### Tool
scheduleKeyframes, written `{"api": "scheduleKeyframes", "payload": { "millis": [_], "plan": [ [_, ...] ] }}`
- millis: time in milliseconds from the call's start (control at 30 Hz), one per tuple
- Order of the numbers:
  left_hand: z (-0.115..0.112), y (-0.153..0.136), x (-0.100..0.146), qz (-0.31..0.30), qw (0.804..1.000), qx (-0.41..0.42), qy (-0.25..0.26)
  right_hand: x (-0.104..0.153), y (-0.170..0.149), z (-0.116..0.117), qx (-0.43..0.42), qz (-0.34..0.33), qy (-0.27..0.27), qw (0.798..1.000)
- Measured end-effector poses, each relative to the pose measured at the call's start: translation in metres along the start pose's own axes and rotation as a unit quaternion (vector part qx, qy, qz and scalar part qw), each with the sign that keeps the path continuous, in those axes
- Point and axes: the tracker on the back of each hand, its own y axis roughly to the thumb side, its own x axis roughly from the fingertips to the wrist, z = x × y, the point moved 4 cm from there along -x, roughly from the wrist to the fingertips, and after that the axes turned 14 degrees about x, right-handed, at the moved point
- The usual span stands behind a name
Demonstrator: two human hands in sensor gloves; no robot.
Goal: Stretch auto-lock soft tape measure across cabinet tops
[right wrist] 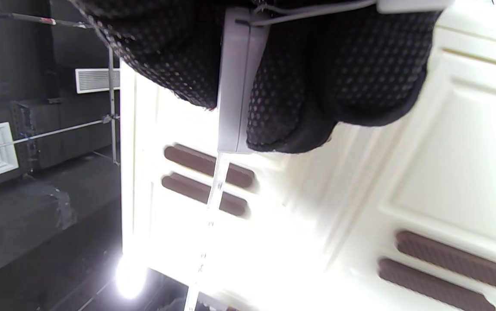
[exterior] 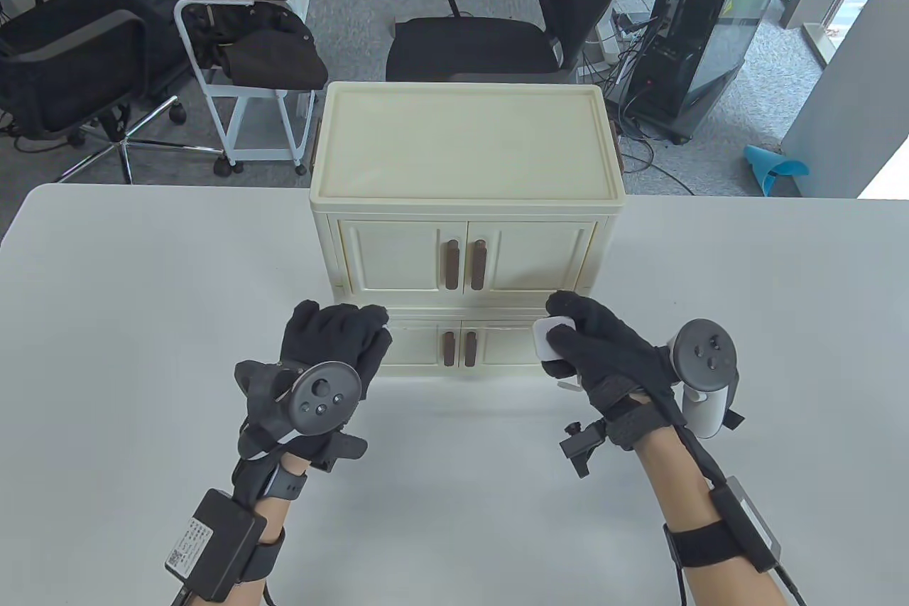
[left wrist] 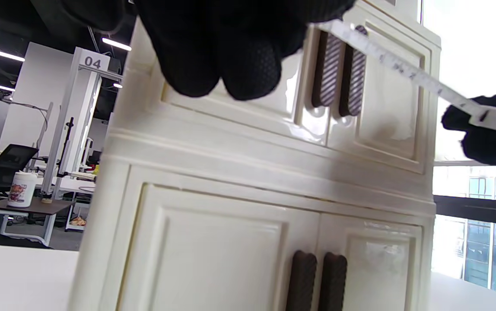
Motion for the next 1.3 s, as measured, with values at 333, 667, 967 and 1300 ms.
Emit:
{"api": "scheduleKeyframes", "payload": {
  "millis": [333,667,967,1300],
  "plan": [
    [-0.069,0.014,0.013,-0.028,0.997,0.03,-0.062,0.017,-0.043,0.063,0.002,0.013,0.043,0.999],
    [-0.1,0.017,0.022,-0.033,0.995,0.023,-0.097,0.025,-0.067,0.1,-0.014,0.031,0.067,0.997],
    [-0.113,0.014,0.029,-0.034,0.993,0.027,-0.112,0.029,-0.08,0.108,-0.035,0.042,0.067,0.996],
    [-0.128,0.015,0.033,-0.04,0.991,0.024,-0.128,0.03,-0.085,0.119,-0.047,0.048,0.082,0.994]
  ]
}}
